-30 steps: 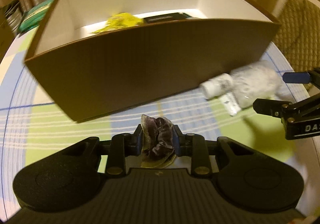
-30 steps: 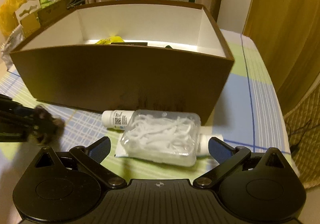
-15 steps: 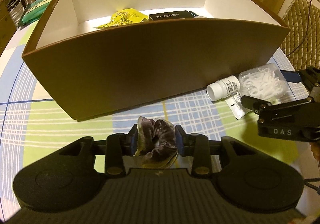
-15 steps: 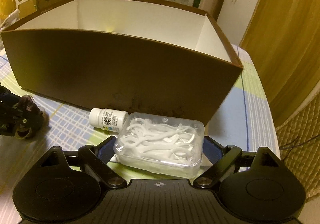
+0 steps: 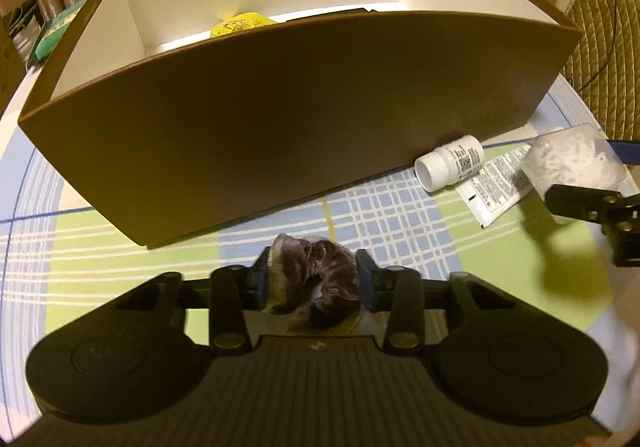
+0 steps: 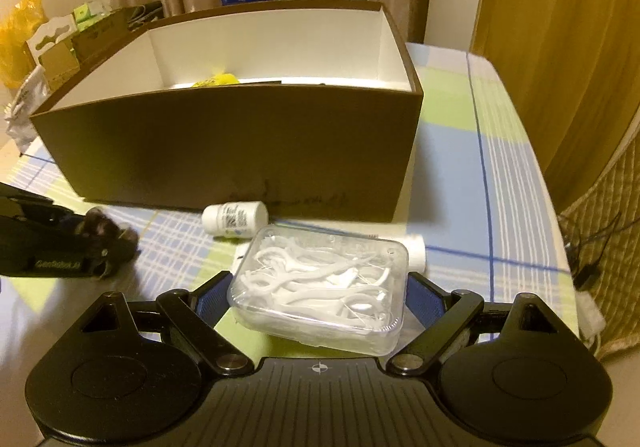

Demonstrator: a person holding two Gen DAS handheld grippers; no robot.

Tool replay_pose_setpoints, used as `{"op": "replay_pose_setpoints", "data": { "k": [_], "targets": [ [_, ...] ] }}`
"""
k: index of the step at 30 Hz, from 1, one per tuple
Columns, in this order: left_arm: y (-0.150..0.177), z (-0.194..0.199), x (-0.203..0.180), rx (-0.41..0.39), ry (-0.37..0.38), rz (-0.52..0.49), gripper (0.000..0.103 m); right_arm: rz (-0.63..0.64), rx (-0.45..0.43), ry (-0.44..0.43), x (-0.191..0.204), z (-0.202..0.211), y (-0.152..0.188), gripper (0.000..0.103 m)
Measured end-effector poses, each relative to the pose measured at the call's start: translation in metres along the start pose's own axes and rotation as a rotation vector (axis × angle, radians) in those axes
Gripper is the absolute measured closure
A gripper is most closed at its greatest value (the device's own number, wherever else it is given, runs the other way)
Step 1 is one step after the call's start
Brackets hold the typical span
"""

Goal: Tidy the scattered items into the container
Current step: 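Lift the dark pouch with the left gripper while the right grasps the clear floss case, then carry the dark pouch and floss case over the box with both grippers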

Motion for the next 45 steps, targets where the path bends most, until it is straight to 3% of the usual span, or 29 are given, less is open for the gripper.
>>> {"op": "replay_pose_setpoints", "data": {
  "k": [5, 20, 32, 45],
  "targets": [
    [0.007, 0.006, 0.002, 0.001, 0.01, 0.004, 0.08, -0.011, 0.008, -0.041, 0.006, 0.012, 0.001, 0.015],
    [0.014, 0.051, -0.008, -0.039, 0.039, 0.023, 0.081, -0.001, -0.019, -0.099, 0.023, 0.042, -0.001, 0.015],
    [-0.005, 0.096, -0.013, -0.15, 0.059, 0.038, 0.081, -0.015, -0.034, -0.165, 0.033, 0.062, -0.01, 0.015],
    [-0.048, 0.135, 0.006, -0.268, 0.054, 0.062, 0.081, -0.005, -0.095, -0.226, 0.044, 0.071, -0.054, 0.015]
  ]
}}
Point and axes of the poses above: each gripper's, at about its wrist camera, not at the fingertips, and z roughly against the way its jaws point, x to its left, y to its underside, the point moved 8 cm from there along -z, roughly the way its jaws point, and after that the axes turned 3 degrees about -z, right-handed, at the moved point
